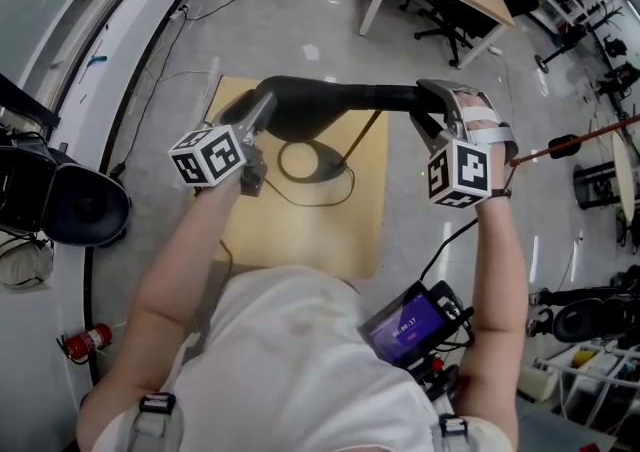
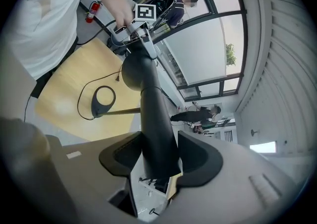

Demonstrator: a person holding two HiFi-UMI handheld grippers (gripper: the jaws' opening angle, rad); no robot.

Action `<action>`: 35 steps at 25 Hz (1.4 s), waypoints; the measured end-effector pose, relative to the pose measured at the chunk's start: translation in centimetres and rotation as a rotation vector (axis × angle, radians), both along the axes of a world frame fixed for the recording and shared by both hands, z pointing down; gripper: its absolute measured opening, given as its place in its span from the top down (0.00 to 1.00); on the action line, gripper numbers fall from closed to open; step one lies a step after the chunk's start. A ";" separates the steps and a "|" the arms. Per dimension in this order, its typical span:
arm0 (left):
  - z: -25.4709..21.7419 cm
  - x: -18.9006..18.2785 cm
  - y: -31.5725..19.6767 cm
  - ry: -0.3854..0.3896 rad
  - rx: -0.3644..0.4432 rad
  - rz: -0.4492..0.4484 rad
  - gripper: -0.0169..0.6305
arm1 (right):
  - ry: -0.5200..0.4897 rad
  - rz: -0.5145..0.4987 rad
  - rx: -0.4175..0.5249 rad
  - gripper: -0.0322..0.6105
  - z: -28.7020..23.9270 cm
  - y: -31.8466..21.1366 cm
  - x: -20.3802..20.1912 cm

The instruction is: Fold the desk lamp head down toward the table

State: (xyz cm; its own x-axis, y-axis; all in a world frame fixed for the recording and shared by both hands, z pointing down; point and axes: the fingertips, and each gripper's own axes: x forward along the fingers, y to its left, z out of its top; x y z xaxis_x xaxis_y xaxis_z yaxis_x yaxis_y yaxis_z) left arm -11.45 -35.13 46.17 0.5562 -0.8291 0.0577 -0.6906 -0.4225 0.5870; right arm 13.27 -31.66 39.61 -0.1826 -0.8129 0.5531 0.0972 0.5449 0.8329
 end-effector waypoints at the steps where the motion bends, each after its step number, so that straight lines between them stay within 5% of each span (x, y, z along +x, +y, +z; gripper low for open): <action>1: 0.2 0.0 0.0 0.004 -0.002 0.004 0.67 | 0.007 0.000 0.001 0.58 0.0 0.0 0.0; 35: 6.6 2.7 0.1 0.110 -0.093 0.112 0.66 | 0.282 -0.020 0.037 0.56 -0.9 -0.2 -1.4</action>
